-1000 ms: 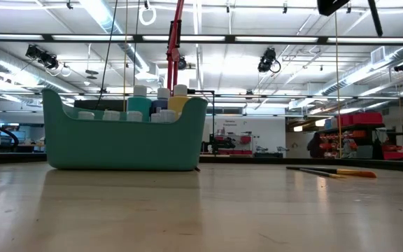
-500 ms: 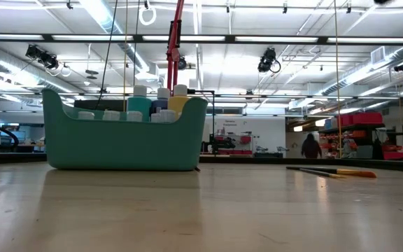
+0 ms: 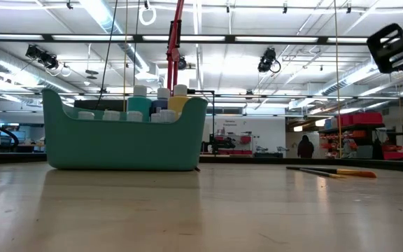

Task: Pick & Place Paint Supplies
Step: Put the gold paint brush into the blue cup

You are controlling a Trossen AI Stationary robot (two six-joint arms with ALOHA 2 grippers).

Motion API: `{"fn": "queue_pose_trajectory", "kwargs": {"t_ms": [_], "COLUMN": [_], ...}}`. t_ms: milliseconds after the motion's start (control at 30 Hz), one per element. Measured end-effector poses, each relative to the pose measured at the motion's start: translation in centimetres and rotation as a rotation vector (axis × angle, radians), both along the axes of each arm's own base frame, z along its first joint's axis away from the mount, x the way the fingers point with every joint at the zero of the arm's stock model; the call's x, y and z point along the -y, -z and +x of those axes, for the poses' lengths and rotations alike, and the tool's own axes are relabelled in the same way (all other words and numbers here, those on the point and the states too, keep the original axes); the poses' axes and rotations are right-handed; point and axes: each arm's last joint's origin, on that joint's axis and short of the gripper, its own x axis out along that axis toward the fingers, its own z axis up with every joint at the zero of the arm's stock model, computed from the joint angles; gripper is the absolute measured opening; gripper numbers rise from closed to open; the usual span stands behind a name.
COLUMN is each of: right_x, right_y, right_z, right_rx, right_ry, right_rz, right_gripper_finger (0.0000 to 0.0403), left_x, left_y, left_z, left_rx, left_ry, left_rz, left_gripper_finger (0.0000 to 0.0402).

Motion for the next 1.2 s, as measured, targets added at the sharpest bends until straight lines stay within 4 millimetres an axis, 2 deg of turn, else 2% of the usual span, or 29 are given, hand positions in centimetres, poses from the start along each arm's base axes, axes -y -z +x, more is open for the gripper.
{"fn": "queue_pose_trajectory", "kwargs": {"t_ms": [133,400,567,700,900,1067,1200], "right_x": [0.0,0.1,0.5,1.4,3.3,5.0,6.2], "right_y": [0.0,-0.1,-0.8,-1.6,-2.3,-2.1,-1.7], "right_z": [0.0,0.1,0.3,0.7,1.6,2.6,3.5], "right_rx": [0.004,0.021,0.135,0.218,0.251,0.241,0.218], "right_ry": [0.004,0.05,0.173,0.359,0.609,0.666,0.68], "right_rz": [-0.004,-0.018,-0.087,-0.159,-0.152,-0.15,-0.129], "right_gripper_finger": [0.0042,0.0115,0.0145,0.0154,0.0152,0.015,0.015], "left_x": [0.0,-0.1,-0.5,-1.1,-2.2,-4.0,-6.6], "left_y": [0.0,0.4,1.0,2.1,3.6,4.5,4.5], "left_z": [0.0,0.0,-0.1,-0.3,-0.8,-1.1,-0.6], "left_rx": [0.002,-0.029,-0.093,-0.204,-0.358,-0.46,-0.466], "left_ry": [0.002,-0.01,-0.141,-0.252,-0.41,-0.527,-0.624], "left_rz": [0.008,0.047,0.08,0.12,0.184,0.204,0.161], "left_gripper_finger": [0.0114,0.0114,0.0114,0.0114,0.0114,0.0114,0.0114]}}
